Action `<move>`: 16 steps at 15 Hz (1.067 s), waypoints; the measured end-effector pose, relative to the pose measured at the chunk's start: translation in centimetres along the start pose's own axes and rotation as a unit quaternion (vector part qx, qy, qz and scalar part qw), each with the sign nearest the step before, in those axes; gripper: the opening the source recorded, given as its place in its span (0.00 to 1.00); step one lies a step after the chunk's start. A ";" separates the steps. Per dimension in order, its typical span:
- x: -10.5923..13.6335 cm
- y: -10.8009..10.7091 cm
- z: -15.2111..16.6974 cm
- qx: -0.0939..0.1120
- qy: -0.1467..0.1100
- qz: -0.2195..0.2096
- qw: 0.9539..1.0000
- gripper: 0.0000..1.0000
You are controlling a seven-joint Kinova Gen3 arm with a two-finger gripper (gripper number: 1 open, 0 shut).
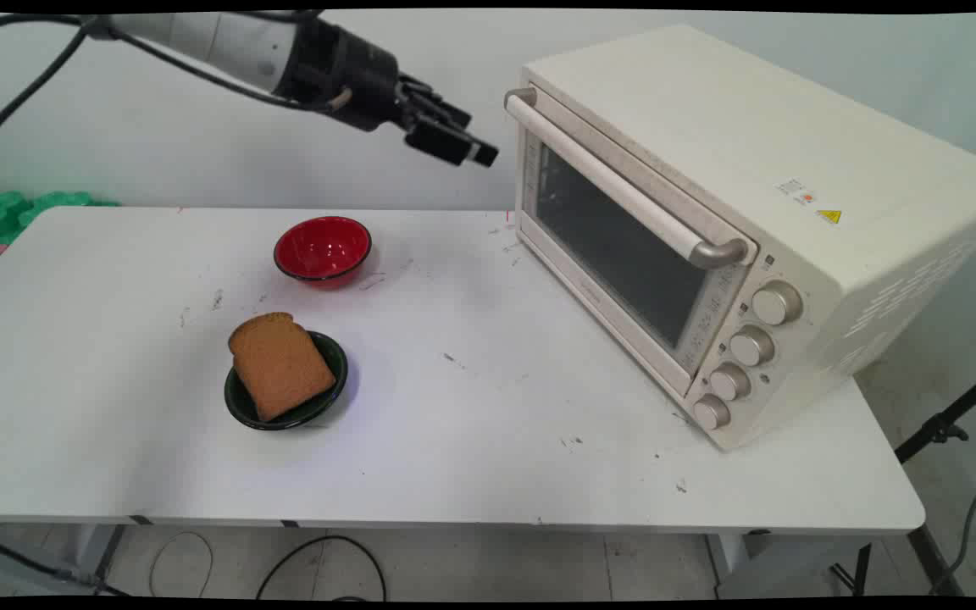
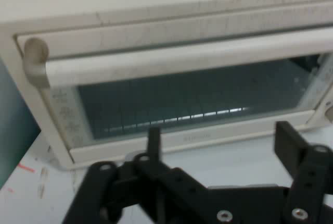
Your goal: Open the oven
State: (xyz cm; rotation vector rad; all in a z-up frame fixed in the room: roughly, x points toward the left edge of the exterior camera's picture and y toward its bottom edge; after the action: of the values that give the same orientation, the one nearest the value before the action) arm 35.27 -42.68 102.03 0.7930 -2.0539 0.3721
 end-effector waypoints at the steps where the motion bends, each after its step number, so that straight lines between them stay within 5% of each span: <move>1: 0.5 0.2 0.2 0.001 0.003 -0.002 1.000 0.00; 16: 5.0 2.4 5.2 0.029 0.014 0.000 0.999 0.00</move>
State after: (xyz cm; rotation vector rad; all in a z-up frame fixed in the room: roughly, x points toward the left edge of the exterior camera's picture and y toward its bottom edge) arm 28.37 -45.58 103.22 0.8176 -2.0247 0.4413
